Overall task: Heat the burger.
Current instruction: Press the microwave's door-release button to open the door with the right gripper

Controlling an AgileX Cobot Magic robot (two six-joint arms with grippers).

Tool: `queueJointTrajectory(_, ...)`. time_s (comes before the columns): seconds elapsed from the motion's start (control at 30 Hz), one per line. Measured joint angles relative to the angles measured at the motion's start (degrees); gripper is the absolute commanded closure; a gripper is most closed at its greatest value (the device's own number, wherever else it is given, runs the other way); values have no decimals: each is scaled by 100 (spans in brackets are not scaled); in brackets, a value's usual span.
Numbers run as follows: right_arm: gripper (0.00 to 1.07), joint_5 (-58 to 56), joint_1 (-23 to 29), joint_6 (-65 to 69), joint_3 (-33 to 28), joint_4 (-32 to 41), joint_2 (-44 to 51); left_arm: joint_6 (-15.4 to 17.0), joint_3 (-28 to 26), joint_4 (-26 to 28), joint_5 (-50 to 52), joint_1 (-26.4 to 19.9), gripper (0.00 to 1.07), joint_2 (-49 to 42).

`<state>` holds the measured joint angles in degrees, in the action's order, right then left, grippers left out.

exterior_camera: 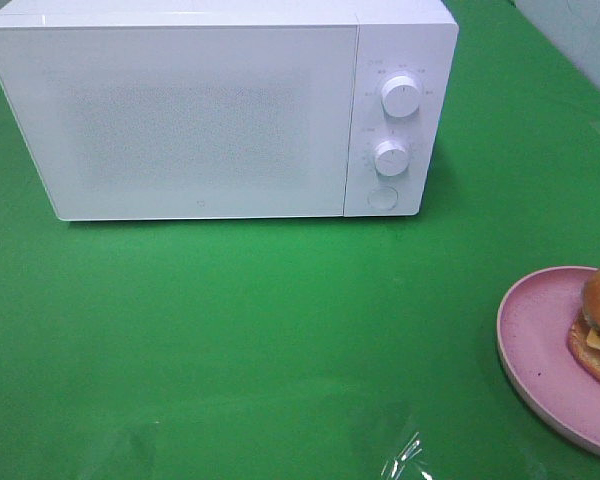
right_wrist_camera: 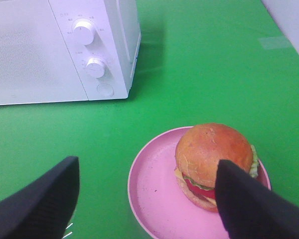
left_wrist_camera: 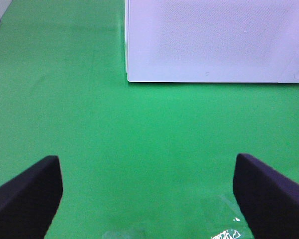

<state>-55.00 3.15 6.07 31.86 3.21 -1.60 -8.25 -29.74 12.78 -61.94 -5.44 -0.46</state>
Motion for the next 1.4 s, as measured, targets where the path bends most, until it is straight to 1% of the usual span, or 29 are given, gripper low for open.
queueJointTrajectory(0.1, 34, 57, 0, 0, 63, 0, -195, 0, 0, 0, 0, 0, 22, 0)
queueJointTrajectory(0.17, 34, 178, 0, 0, 86, 0, -533, 0, 0, 0, 0, 0, 22, 0)
queueJointTrajectory(0.27, 34, 223, 0, 0, 86, 0, -630, 0, 0, 0, 0, 0, 22, 0)
queueJointTrajectory(0.33, 34, 367, 0, 0, 92, 0, -991, 0, 0, 0, 0, 0, 22, 0)
queueJointTrajectory(0.4, 34, 493, 0, 0, 92, -11, -1157, 0, 0, 0, 0, 0, 22, 0)
queueJointTrajectory(0.5, 34, 539, 0, 0, 92, -11, -1226, 0, 0, 0, 0, 0, 22, 0)
queueJointTrajectory(0.57, 34, 911, 0, 0, 74, -29, -1553, 0, 0, 0, 0, 0, 22, 0)
queueJointTrajectory(0.67, 34, 1014, 0, 0, 52, -29, -1627, 0, 0, 0, 0, 0, 22, 0)
queueJointTrajectory(0.73, 34, 1455, 0, 0, -80, -29, -1885, 0, 0, 0, 0, 0, 22, 0)
queueJointTrajectory(0.9, 34, 1919, 0, -6, -298, -34, -2149, 0, 0, 0, 0, 0, 22, 0)
queueJointTrajectory(0.93, 34, 2194, 0, -6, -407, -40, -2263, 0, 0, 6, 0, 0, 22, 0)
queueJointTrajectory(1.03, 34, 2338, 0, -6, -447, -40, -2315, 0, 0, 6, 0, 0, 22, 0)
queueJointTrajectory(1.17, 34, 3163, 0, -6, -699, -40, -2756, 0, 0, 6, 0, 0, 22, 0)
queueJointTrajectory(1.27, 34, 3340, 0, -6, -739, -40, -2825, 0, 0, 6, 0, 0, 22, 0)
queueJointTrajectory(1.33, 34, 3994, 0, -6, -917, -40, -3191, 0, 0, 6, 0, 0, 22, 0)
queueJointTrajectory(1.37, 34, 3994, 0, -6, -917, -40, -3191, 0, 0, 6, 0, 0, 22, 0)
queueJointTrajectory(1.4, 34, 4337, 0, -6, -951, -40, -3421, 0, 0, 6, 0, 0, 22, 0)
